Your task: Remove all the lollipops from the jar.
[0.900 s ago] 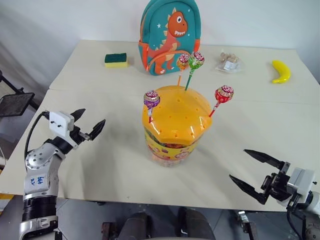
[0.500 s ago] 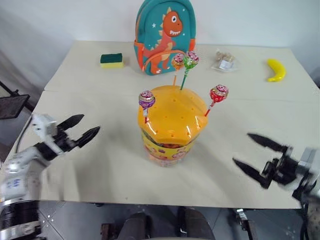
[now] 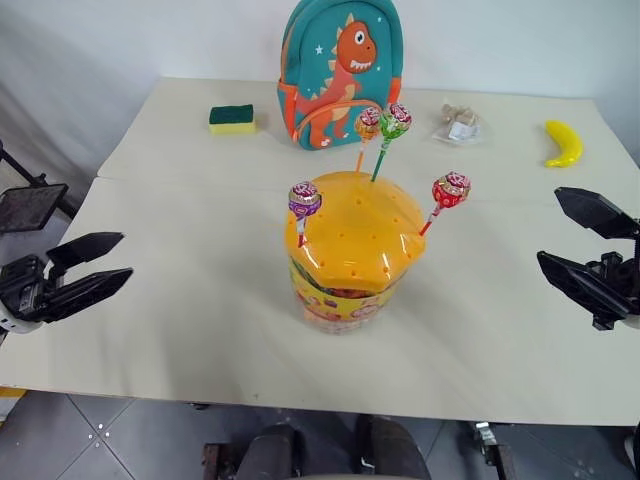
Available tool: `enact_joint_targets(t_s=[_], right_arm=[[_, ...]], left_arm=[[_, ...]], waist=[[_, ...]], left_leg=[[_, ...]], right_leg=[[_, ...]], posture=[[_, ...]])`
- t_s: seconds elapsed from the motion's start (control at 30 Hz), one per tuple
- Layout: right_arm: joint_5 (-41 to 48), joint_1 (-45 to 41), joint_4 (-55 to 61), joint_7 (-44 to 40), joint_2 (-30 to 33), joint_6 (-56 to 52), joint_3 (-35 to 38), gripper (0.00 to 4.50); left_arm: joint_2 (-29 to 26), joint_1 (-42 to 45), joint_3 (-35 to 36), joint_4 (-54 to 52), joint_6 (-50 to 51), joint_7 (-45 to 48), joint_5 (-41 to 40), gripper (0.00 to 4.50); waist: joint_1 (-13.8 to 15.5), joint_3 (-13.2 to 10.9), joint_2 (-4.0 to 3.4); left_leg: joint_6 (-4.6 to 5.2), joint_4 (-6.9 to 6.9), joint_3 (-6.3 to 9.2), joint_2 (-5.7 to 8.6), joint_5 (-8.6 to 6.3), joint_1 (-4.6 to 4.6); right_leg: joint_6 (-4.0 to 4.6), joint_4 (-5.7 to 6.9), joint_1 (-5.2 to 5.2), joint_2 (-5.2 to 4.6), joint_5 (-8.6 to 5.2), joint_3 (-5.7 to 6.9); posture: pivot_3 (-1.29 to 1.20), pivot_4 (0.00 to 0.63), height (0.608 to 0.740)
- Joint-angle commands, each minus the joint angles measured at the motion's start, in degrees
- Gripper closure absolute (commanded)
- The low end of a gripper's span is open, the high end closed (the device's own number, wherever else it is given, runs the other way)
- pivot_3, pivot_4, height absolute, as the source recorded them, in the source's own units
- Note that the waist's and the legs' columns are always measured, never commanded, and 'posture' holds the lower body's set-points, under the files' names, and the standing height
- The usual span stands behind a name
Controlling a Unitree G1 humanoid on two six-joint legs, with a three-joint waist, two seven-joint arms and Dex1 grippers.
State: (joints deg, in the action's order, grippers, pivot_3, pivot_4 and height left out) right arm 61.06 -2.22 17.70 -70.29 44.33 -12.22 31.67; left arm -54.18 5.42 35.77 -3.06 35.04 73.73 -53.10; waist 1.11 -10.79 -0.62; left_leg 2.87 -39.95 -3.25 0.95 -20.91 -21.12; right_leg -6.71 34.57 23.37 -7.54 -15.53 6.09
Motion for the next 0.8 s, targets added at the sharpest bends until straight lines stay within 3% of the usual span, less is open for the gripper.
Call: enact_joint_targets(t_s=[0.03, 0.27, 0.37, 0.63, 0.8], right_arm=[[-2.33, -0.42, -0.64, -8.12, -0.79, 3.42, -0.89, 0.03], [-4.25, -3.19, -5.80, -11.88, 0.12, 3.64, 0.03, 0.03], [-1.61, 1.18, -1.05, -11.72, 1.54, -1.67, 0.30, 0.03], [-3.14, 2.51, 1.98, -8.25, -2.60, 1.96, 2.64, 0.03], [-3.35, 2.38, 2.70, -6.91, -3.90, 3.20, 2.79, 0.00]], left_arm=[[0.07, 3.05, -3.82, -8.03, 0.95, -1.20, -2.08, 0.00], [6.94, 17.92, -16.76, -14.14, 1.24, -6.52, -2.65, 0.00], [9.50, 22.95, -19.66, -13.19, 3.77, -9.70, -3.74, 0.00], [16.35, 32.07, -25.51, -9.88, 6.22, -12.40, -3.60, 0.00], [19.52, 34.45, -28.83, -9.49, 6.74, -12.59, -2.84, 1.19]], waist=[[0.11, -0.02, -0.05], [0.24, -0.03, -0.04], [0.34, -0.02, -0.05], [0.31, -0.04, -0.02], [0.39, -0.04, -0.02]], left_leg=[[0.00, 0.00, -0.02, 0.02, 0.00, -0.01], [0.10, -0.11, -0.15, 0.15, 0.08, 0.02], [0.09, -0.11, -0.17, 0.15, 0.09, 0.02], [0.19, -0.21, -0.31, 0.24, 0.16, 0.03], [0.19, -0.20, -0.28, 0.25, 0.16, 0.01]], right_leg=[[0.00, -0.01, 0.00, 0.00, 0.00, 0.01], [-0.08, 0.12, -0.05, 0.06, 0.04, -0.03], [-0.08, 0.15, -0.03, 0.15, 0.04, -0.01], [-0.24, 0.13, -0.04, 0.39, 0.13, 0.03], [-0.24, 0.10, -0.04, 0.39, 0.13, 0.02]], posture=[[0.00, 0.150, 0.740], [0.00, 0.150, 0.740], [0.00, 0.150, 0.740], [0.00, 0.150, 0.740], [0.00, 0.150, 0.740]])
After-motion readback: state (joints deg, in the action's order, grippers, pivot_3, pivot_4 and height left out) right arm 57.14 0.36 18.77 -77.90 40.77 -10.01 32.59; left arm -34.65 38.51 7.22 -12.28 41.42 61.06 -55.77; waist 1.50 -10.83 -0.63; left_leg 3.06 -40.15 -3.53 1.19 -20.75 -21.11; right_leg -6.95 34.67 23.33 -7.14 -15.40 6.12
